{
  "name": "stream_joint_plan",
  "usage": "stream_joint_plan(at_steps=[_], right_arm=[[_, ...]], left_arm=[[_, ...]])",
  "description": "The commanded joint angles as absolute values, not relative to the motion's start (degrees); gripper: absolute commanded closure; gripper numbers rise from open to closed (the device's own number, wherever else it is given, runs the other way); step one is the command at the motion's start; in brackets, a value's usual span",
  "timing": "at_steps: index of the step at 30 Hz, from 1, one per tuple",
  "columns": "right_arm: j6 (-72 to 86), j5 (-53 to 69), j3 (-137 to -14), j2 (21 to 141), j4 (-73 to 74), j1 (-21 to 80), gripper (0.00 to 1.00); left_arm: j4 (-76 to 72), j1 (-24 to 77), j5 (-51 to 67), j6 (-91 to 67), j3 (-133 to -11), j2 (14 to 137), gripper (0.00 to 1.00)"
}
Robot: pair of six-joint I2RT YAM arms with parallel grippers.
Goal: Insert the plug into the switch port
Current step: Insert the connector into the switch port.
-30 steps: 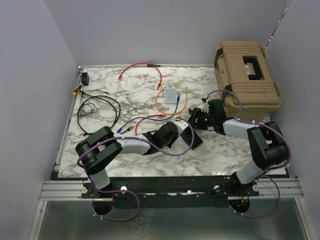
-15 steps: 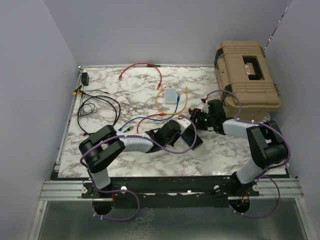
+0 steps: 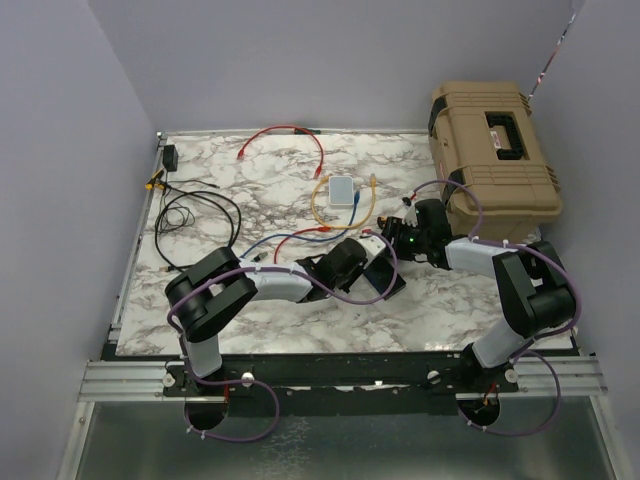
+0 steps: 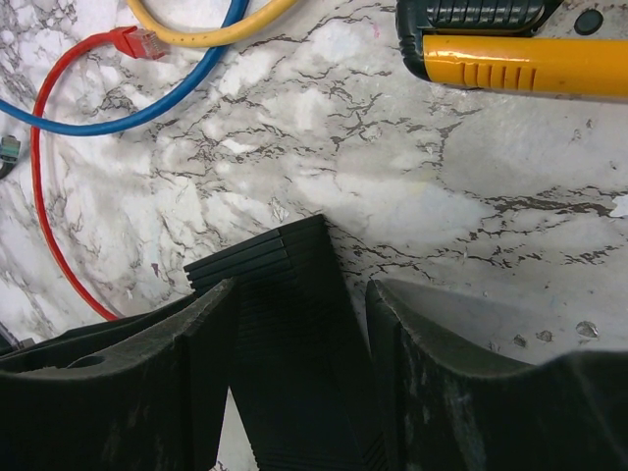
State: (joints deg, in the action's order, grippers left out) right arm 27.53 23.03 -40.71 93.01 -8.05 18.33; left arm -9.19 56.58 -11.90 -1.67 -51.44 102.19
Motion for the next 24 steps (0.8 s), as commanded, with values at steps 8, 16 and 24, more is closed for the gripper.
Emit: stream_joint_plan(at_steps=[8,16,24], right_arm=[[26.6,24.2,-42.0,94.5,-7.6,18.9,0.43],[26.5,24.2,-42.3,95.0,-7.6,19.1,0.43],[26.4,24.3,-42.5,95.5,-7.4,19.3,0.43]], left_arm=[[-7.3,56.3,-12.9,1.0,-53.9,101.5,1.00],[-6.8,56.3,-13.6,2.1,-54.3,101.2,1.00],[-7.2,56.3,-13.5,2.7,-54.2,100.6,1.00]])
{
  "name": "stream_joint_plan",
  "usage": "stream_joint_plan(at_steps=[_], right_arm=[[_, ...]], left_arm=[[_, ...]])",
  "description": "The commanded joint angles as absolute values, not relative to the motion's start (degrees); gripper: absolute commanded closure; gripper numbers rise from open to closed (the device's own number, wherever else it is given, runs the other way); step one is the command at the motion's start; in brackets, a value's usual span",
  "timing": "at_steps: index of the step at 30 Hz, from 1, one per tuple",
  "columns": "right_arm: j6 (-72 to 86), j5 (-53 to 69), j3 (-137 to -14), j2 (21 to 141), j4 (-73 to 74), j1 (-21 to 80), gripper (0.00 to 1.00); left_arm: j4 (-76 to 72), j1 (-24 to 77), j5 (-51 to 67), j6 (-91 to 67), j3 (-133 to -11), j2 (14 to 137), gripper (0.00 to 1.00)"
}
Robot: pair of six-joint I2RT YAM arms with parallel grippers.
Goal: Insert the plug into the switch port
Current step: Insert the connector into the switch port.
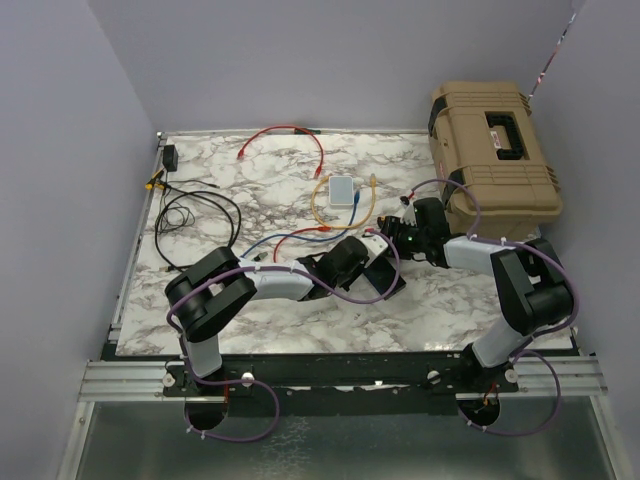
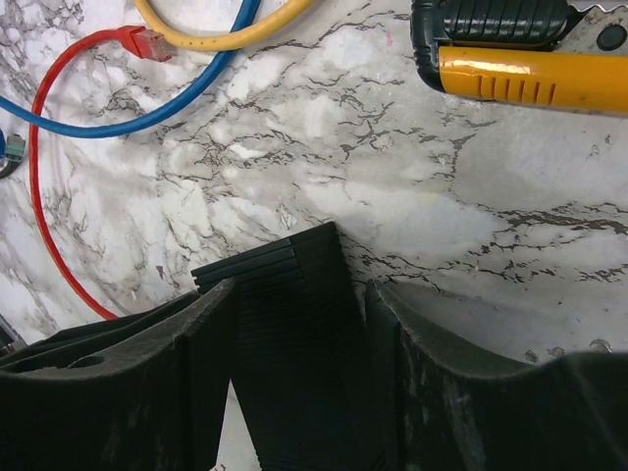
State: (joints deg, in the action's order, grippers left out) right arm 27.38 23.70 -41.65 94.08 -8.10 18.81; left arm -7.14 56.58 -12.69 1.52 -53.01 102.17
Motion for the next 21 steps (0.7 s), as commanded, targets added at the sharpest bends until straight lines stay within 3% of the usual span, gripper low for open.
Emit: stream_joint_plan(at_steps=[1,21], right_arm=[[26.4,24.4,-42.6,95.5,-7.4,19.3,0.43],[25.9,25.1,-43.7,97.3,-6.9,19.9,0.43]], left_arm=[[-7.3,56.3,-13.5,2.8,-54.2,100.6,1.00],[-8.1,56.7,-11.9,4.4,-53.5,99.1,1.00]])
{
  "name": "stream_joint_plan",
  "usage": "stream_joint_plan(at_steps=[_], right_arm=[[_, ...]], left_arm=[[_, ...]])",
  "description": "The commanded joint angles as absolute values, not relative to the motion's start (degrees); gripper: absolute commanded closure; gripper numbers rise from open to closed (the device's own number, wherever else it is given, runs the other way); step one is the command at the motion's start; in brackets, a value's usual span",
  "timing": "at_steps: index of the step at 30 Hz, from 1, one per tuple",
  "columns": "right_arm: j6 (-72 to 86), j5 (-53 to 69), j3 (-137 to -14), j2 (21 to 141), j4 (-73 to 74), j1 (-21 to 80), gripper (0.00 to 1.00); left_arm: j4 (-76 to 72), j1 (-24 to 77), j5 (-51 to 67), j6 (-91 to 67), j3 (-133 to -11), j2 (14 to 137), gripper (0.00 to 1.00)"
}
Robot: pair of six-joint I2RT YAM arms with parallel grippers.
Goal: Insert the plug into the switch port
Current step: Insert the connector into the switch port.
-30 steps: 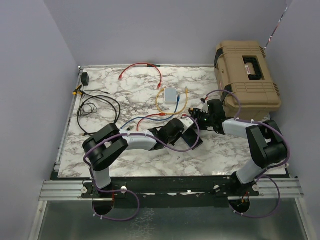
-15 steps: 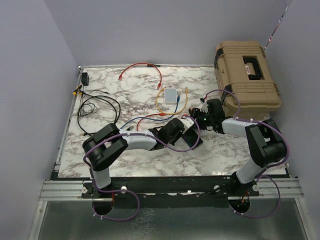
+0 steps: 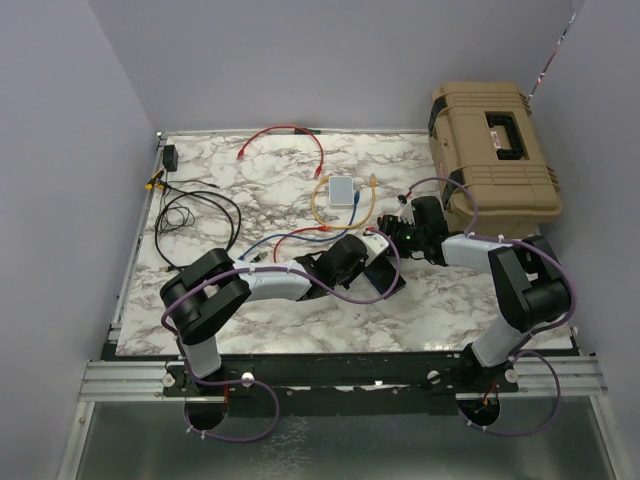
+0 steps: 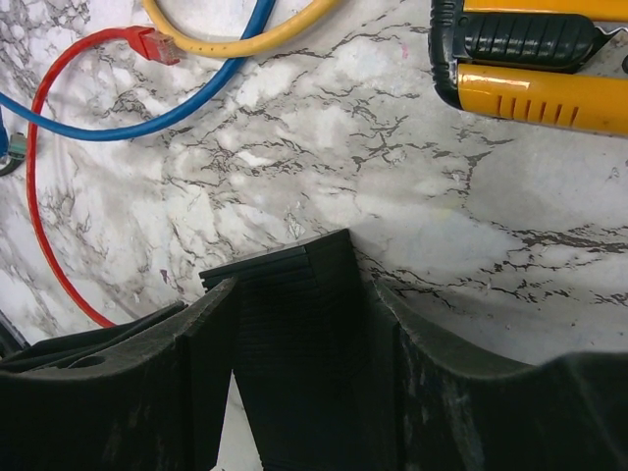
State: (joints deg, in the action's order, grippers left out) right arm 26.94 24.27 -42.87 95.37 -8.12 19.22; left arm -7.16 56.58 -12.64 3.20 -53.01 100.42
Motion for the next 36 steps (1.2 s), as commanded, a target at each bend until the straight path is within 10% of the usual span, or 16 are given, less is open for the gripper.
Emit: stream_joint_plan(at_steps=[1,36], right_arm=[[25.9,25.0,-43.7,97.4,-6.9,19.9,0.43],[25.6,24.3,-44.4,98.7,-5.9,20.0,0.44]], left_arm=[[-8.1,56.8,-12.1,4.5,-53.5,99.4,1.00],[-4.2,56.4,-13.0,5.7,-54.4,102.5,1.00]])
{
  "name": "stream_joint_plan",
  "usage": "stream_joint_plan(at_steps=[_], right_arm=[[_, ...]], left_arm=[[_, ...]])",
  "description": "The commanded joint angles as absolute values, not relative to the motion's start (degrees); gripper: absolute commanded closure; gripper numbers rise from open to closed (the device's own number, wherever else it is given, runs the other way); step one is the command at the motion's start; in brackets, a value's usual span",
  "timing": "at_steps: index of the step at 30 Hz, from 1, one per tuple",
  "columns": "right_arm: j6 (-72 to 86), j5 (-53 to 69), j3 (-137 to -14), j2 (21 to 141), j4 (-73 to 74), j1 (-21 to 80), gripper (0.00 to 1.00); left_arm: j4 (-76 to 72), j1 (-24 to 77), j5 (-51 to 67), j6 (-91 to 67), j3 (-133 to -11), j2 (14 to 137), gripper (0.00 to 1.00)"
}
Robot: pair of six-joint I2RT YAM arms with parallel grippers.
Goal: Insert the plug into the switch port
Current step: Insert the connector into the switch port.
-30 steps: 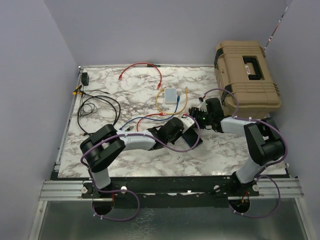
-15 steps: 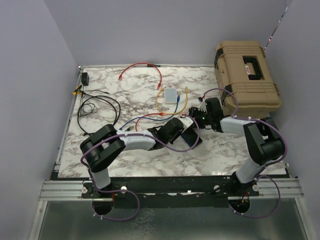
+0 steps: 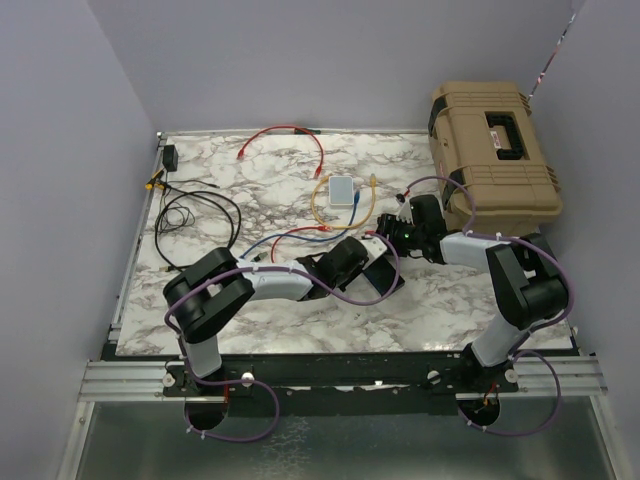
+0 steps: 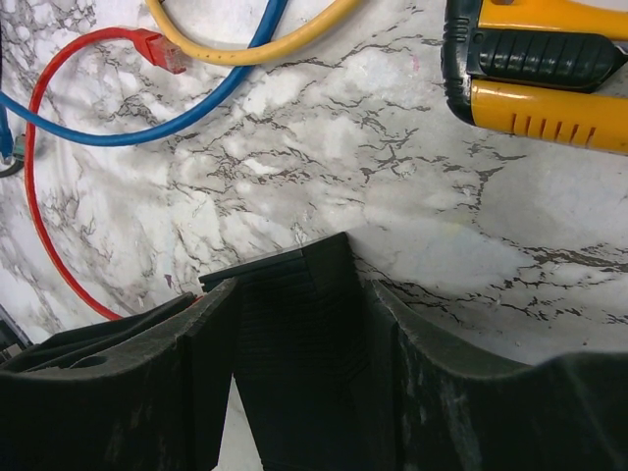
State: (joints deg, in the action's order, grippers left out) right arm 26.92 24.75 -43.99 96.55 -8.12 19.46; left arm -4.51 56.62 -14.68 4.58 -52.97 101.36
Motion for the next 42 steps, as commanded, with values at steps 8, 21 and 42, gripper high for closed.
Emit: stream_joint_plan(at_steps=[8,21,42], right_arm=[[25.6,24.2,-44.6,98.9,-5.7,20.2,0.44],[25.5,24.1,-45.0,99.4,-5.4,20.4,0.44],[25.3,23.9,-45.2,99.8,-5.0,20.6,0.44]], left_arm=[[-4.6,56.4,-12.6,5.7,-55.4,103.2,1.00],[-5.1,56.5,-12.8,5.8,-56.1,102.8,1.00],[-5.1,56.4,-16.9,7.0,-55.7,101.6,1.00]])
